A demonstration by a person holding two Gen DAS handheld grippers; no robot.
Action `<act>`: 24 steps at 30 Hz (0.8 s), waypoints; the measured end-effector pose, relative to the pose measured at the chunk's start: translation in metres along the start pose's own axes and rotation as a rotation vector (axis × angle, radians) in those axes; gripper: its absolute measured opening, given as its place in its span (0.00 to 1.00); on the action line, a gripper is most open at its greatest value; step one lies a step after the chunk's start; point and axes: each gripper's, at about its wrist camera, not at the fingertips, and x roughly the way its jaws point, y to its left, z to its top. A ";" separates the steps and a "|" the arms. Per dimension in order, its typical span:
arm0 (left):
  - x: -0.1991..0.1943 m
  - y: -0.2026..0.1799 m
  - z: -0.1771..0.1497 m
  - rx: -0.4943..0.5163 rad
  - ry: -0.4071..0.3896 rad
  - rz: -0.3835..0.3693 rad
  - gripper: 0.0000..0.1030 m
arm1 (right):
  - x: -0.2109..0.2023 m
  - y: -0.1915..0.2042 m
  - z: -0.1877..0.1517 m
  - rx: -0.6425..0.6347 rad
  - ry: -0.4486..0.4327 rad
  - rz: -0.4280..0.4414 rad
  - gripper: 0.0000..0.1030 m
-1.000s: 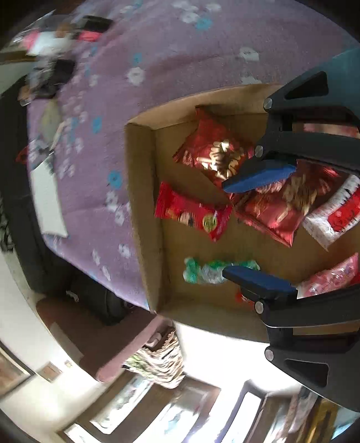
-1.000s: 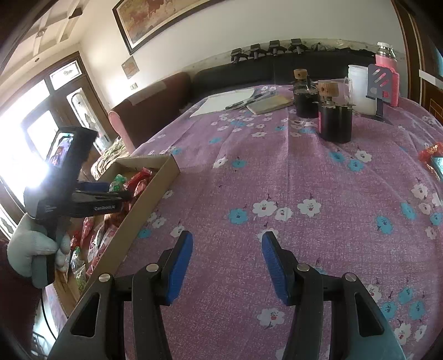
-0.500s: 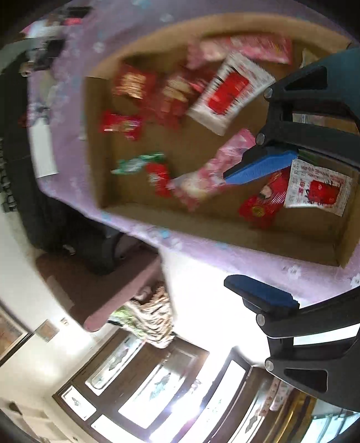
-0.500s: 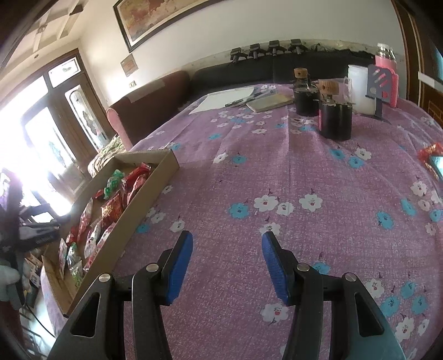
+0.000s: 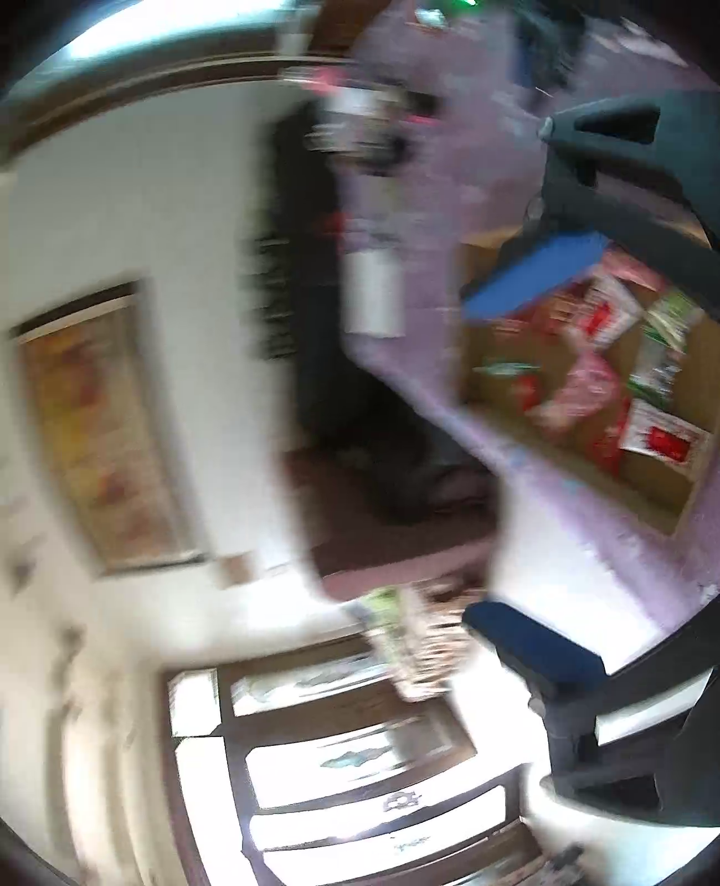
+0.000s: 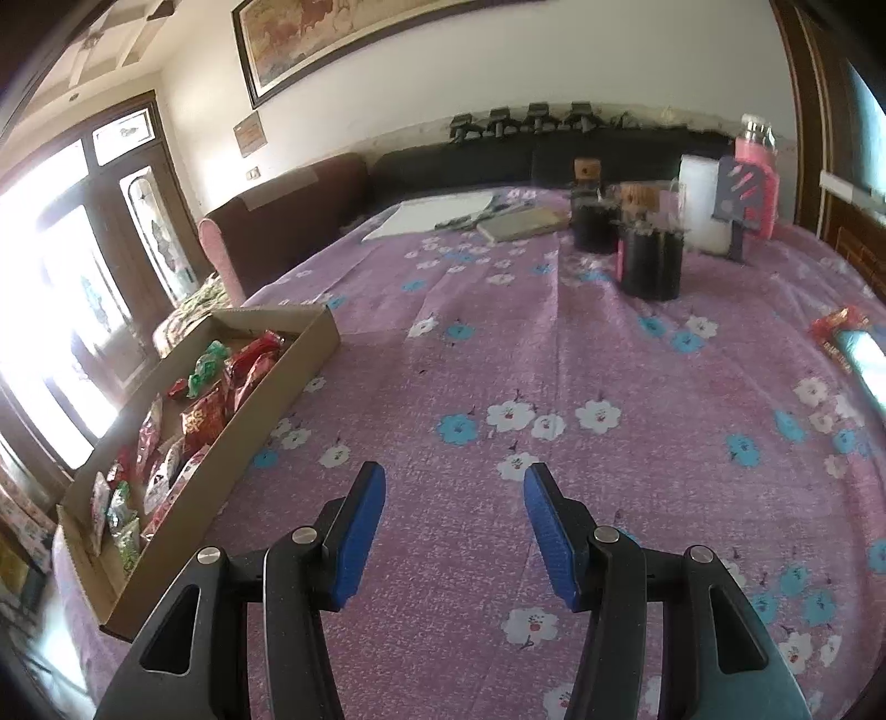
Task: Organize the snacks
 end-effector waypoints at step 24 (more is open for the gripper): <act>0.012 0.004 -0.070 -0.189 0.409 -0.007 1.00 | -0.069 0.143 -0.069 -0.257 -0.004 0.176 0.65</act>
